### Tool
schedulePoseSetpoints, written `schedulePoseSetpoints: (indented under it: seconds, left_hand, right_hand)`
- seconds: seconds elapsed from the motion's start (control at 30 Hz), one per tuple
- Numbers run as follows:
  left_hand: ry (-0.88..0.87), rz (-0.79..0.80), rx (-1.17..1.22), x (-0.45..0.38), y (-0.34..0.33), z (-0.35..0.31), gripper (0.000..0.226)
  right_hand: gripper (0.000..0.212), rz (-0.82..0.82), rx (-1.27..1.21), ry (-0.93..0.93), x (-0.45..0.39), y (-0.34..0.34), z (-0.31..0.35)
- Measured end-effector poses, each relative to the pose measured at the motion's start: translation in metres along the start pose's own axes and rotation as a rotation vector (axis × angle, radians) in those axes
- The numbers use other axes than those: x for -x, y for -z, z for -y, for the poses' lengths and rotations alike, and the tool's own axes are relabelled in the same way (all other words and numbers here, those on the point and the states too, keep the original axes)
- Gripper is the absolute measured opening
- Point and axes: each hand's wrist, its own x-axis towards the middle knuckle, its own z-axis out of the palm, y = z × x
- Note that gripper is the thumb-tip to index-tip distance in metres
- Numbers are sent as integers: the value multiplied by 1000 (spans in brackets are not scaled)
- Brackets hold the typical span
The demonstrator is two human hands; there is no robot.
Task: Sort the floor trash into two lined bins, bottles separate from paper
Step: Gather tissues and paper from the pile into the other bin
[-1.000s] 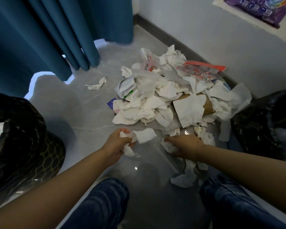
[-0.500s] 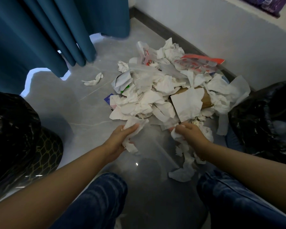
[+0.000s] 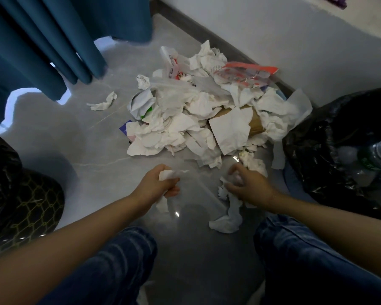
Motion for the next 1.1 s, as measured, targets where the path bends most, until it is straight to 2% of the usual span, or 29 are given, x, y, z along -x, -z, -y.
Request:
schedulePoseSetpoints:
  seconds: [0.07, 0.1, 0.2, 0.3, 0.4, 0.47, 0.5, 0.57, 0.67, 0.73, 0.83, 0.9, 1.03, 1.1]
  left_hand:
    - [-29, 59, 13, 0, -4, 0, 12]
    - [-36, 84, -8, 1, -5, 0, 14]
    - [-59, 141, -122, 2, -9, 1, 17]
    - [-88, 156, -248, 4, -14, 2, 22]
    - [-78, 207, -333, 5, -19, 0, 11]
    - [-132, 224, -506, 4, -22, -1, 35]
    - [-179, 207, -637, 3, -25, -1, 41]
    - [-316, 193, -860, 4, -36, -3, 39]
    - [-576, 332, -1093, 9, -62, -2, 36]
    - [-679, 428, -1188, 11, -81, 4, 37]
    - [-696, 513, -1292, 10, -102, 21, 50]
    - [-699, 558, -1372, 6, -108, 32, 62]
    - [-697, 551, -1510, -4, -99, 39, 63]
    - [-716, 504, -1497, -7, -91, 39, 58]
  right_hand:
    - [47, 154, 321, 59, 0, -6, 2]
    - [48, 176, 386, 77, -2, -9, 4]
    - [38, 161, 343, 78, -11, -17, 6]
    - [23, 65, 136, 51, -20, -18, 7]
    - [14, -163, -218, 15, -21, -10, 19]
    - [13, -253, -400, -49, -19, -1, 22]
    - [12, -277, -469, -81, -19, 2, 20]
    - [11, -326, -570, -117, -15, 8, 11]
    - [23, -315, -708, -161, -5, 9, -8]
    - [23, -305, -650, -151, 2, 8, -21]
    - [10, -286, -411, -95, 10, 3, -41]
    - [10, -205, -263, -69, 13, 0, -48]
    - [39, -11, 91, 54, 17, -3, -51]
    - [42, 48, 176, 85, 17, -4, -50]
